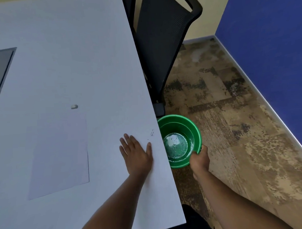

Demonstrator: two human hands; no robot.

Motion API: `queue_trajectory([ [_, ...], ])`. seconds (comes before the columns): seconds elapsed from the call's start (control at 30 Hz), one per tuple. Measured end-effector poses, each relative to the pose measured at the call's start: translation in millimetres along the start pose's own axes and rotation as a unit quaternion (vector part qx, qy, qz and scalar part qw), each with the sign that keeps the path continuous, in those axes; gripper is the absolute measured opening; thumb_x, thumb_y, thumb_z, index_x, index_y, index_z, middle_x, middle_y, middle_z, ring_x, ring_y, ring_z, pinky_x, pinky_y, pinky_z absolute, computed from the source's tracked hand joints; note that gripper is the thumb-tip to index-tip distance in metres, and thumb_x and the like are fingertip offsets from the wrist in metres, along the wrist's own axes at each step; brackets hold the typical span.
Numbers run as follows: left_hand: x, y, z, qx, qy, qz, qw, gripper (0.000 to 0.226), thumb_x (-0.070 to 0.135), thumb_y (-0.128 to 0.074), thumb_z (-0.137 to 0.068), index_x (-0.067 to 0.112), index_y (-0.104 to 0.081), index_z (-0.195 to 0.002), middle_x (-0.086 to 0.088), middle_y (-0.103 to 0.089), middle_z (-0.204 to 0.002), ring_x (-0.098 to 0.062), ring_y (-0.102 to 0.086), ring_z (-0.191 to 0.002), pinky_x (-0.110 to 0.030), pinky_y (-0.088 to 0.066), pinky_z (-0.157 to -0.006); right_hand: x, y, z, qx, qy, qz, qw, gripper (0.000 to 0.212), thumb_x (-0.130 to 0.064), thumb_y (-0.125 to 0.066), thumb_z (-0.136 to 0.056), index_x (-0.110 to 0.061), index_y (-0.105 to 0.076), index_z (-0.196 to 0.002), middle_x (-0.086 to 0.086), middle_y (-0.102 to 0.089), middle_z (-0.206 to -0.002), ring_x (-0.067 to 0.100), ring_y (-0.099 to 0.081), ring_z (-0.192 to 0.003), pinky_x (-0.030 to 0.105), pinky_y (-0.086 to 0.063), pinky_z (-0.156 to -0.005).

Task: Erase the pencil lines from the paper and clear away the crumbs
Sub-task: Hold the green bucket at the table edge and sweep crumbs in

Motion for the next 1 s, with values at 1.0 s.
queue_trajectory([
  [1.0, 74, -7, 8, -0.113, -0.277, -0.028, 0.954, 0.069, 0.053, -0.017, -0.109, 0.014, -0.005, -0.165, -0.005, 0.001, -0.173, -0.022, 0.021, -0.154, -0.043, 0.003, -0.13, -16, 22, -26, -0.024, -0.005, -0.001, 1.0, 0.031, -0.008, -0.049, -0.098, -0.019, -0.047, -0.127, 0.003, -0.061, -0.089, 0.016, -0.058, -0.072, 0.027, -0.04, -0.054],
])
Point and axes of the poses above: each hand's wrist, its own z-axis away from the middle knuckle, its own y-axis out of the back of the hand, x = y × z, the point moved 3 cm from there along -z, towards the middle knuckle
